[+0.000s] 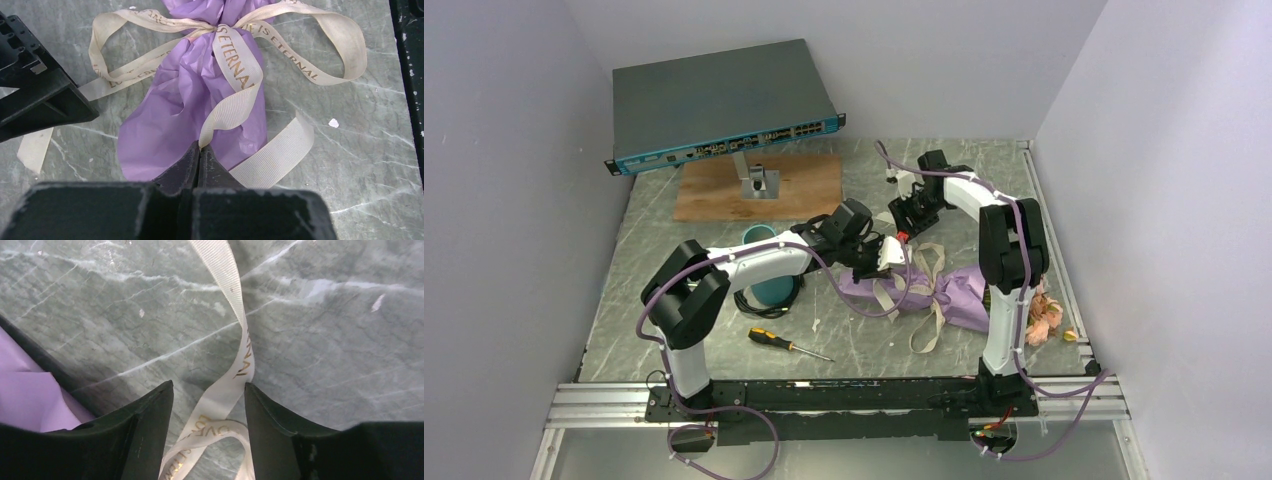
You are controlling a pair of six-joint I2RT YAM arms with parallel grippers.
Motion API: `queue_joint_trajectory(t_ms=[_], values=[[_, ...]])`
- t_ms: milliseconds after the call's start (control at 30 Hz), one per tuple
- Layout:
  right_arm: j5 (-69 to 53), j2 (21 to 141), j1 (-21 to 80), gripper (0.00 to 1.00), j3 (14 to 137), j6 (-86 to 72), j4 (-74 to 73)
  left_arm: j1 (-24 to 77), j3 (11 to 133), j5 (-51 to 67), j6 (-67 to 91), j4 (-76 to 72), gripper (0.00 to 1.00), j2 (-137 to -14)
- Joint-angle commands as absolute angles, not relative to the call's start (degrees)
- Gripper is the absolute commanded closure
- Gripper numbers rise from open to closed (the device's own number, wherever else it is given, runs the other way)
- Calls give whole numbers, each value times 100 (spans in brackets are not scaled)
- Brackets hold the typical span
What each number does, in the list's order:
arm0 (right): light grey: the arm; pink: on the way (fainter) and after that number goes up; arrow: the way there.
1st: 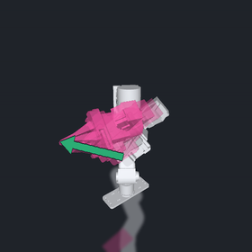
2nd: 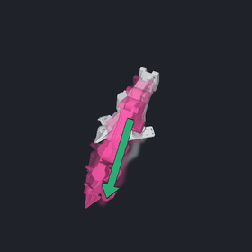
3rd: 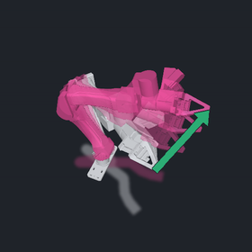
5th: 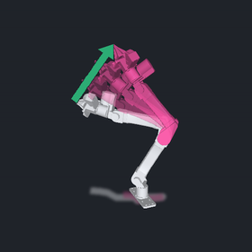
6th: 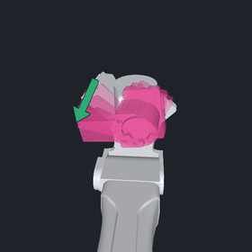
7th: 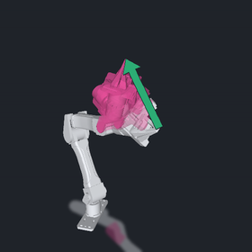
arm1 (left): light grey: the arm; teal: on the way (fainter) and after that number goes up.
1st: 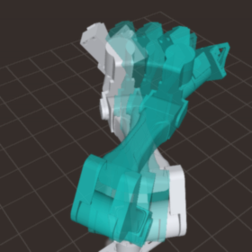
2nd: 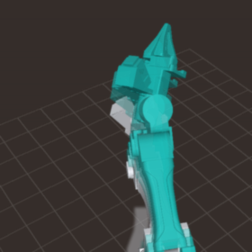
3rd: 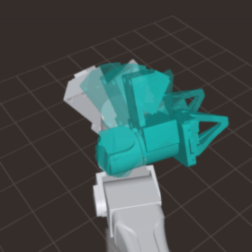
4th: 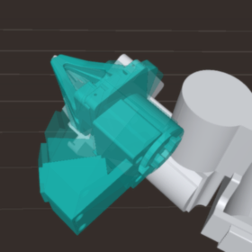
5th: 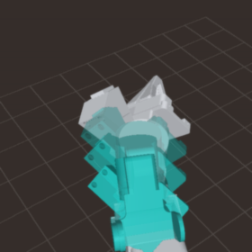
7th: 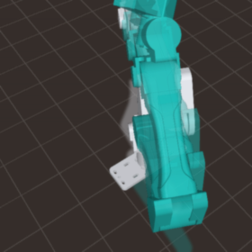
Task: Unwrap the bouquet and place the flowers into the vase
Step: Untie the ribbon from the wrapping paper.
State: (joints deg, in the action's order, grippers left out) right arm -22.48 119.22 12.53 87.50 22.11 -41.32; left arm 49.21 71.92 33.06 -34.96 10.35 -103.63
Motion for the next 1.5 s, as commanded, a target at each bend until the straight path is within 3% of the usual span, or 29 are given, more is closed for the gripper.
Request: queue_joint_trajectory(t_ms=[0,67,133,167,567,1467], values=[[-2024,12210,1239,46,8873,2250,-3985,4955,7411,3234,-3588,1013,100,-10139],[-2013,12287,1239,61,8901,2254,-3974,4954,7408,3210,-3634,1070,100,-10103],[-2021,12333,1239,91,8958,2296,-4006,4953,7375,3206,-3685,1155,100,-10041],[-2005,12347,1233,100,9042,2310,-4043,4949,7341,3207,-3713,1222,100,-9999],[-2079,11975,707,100,10323,2017,-4003,4955,6944,3226,-4003,1773,100,-9577],[-1926,11948,-177,100,10415,2435,-3615,5045,6226,3204,-4448,2637,100,-9610]])
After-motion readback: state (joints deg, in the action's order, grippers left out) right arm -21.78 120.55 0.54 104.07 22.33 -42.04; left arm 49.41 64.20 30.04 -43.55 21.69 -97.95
